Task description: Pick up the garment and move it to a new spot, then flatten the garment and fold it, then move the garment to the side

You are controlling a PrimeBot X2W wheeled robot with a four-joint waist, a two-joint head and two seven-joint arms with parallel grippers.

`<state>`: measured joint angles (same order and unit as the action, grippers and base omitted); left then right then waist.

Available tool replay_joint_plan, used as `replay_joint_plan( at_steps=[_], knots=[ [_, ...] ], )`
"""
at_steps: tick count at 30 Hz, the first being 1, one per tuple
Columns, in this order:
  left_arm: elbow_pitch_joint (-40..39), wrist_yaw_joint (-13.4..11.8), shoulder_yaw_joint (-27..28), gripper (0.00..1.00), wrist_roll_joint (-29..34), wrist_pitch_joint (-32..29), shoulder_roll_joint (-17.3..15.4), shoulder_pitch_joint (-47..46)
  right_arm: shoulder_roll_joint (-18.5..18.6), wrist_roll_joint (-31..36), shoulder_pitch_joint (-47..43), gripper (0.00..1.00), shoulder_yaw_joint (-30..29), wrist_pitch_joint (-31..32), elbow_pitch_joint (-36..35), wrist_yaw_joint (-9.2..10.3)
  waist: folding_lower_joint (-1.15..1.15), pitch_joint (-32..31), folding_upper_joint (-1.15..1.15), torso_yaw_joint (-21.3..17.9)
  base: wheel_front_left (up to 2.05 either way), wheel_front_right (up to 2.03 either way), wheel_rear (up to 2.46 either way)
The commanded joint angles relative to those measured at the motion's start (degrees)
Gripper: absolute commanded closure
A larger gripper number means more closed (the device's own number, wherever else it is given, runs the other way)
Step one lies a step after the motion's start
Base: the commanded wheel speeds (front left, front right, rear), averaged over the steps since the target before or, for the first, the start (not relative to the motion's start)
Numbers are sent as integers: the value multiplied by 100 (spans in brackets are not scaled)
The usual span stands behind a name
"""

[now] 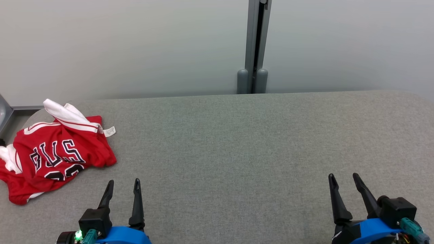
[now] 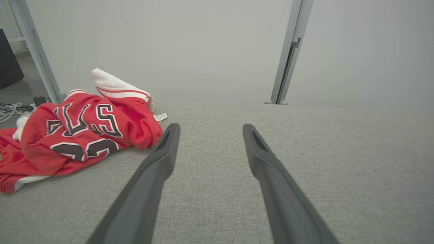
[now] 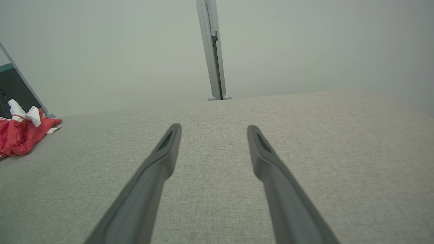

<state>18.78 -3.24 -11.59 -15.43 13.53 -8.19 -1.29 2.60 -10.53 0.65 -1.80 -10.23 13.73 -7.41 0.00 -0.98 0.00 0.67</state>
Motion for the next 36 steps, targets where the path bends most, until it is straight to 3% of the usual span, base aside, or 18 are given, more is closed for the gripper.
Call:
replay_joint_plan(
  at_steps=[1,15,27,31,36],
  knots=[
    [15,-22,6,0,121,44,4,30,45,118,-85,0,9,-46,-38,-12,0,-6,0,1,0,0,0],
    [81,-54,-57,0,502,180,36,73,47,621,-130,0,26,-162,-68,-14,0,-31,0,10,0,0,0],
    [115,-13,-31,0,468,175,60,60,46,560,-135,0,7,-175,-68,-14,0,6,0,43,0,0,0],
    [102,-31,3,0,459,175,55,-18,42,545,-195,0,-42,-172,-81,-14,0,60,0,282,0,0,0],
    [11,-65,52,0,499,171,-1,-115,40,553,-164,0,-136,-193,-148,-14,0,252,0,954,0,0,0]
  ],
)
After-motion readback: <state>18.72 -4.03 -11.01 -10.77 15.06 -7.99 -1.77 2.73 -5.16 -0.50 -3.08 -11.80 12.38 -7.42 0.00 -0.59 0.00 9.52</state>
